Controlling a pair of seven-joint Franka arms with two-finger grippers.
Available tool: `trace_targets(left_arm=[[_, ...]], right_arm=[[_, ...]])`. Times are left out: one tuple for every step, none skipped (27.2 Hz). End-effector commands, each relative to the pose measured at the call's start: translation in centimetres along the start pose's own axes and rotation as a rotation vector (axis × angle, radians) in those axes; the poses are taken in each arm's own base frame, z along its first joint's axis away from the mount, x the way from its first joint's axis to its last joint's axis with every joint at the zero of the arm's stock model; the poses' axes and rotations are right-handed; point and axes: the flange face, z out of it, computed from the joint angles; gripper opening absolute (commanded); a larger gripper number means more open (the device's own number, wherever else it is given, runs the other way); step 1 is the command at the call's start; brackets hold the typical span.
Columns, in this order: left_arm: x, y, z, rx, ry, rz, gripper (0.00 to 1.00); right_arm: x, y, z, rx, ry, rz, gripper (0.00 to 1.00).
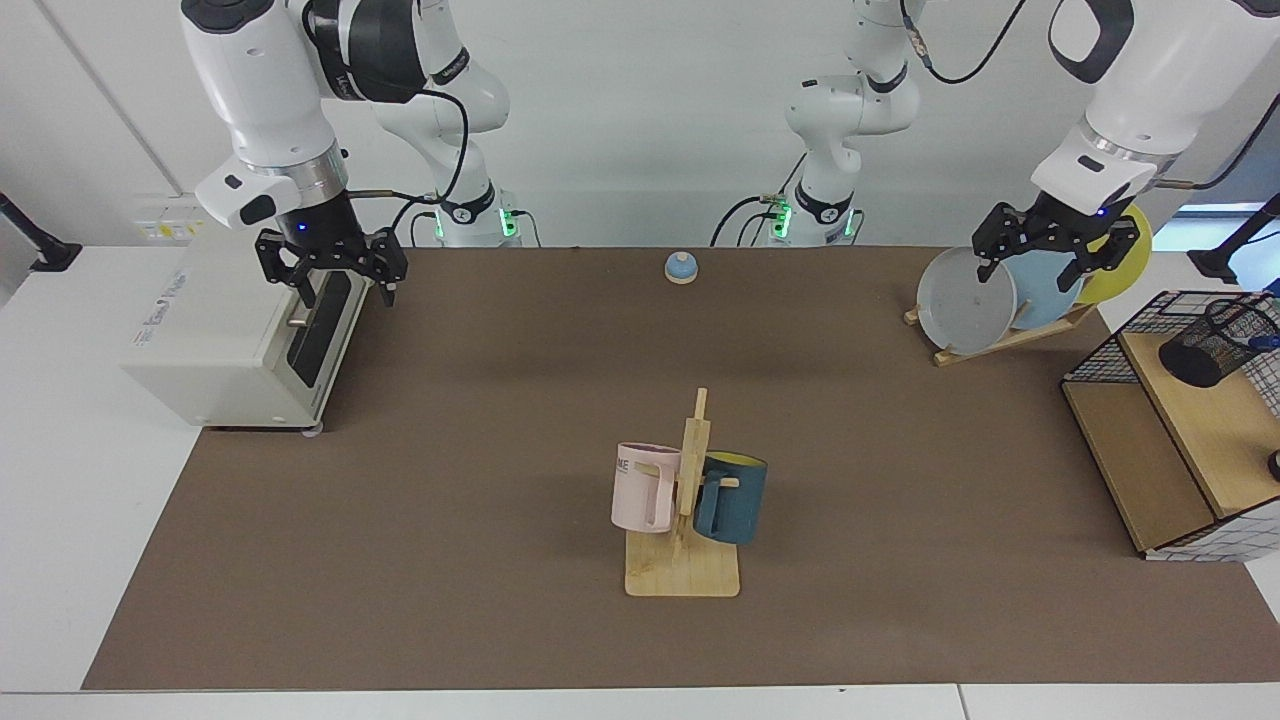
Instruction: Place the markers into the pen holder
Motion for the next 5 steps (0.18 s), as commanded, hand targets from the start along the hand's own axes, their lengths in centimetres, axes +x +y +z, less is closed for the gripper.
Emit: trace_targets(left_arm=[[-2.0,0.5,0.1,-0.022,0.04,-0.013,1.0],[-1.9,0.6,-0.1,-0.022,0.041,-0.013,1.0],[-1.9,0.6,-0.1,-0.021,0.039,-0.011,1.0],[-1.9,0.6,0.0,-0.022,0.032,-0.011,1.0],[-2.0,0.7,0.0,-0.022,0.027,-0.012,1.0]], right_arm=[[-3.3,0.2,-3.8,0.047,0.005,0.011,1.0],[-3.6,0.3,-3.7,0.048,-0.016,0.013,1.0],[-3.9,0.4,-3.6,0.048,-0.041,0.016,1.0],[-4.4,0.6,-3.7,0.05,-0.056,0.021,1.0],[-4.6,0.8,-3.7,0.05,-0.064,0.024,1.0]])
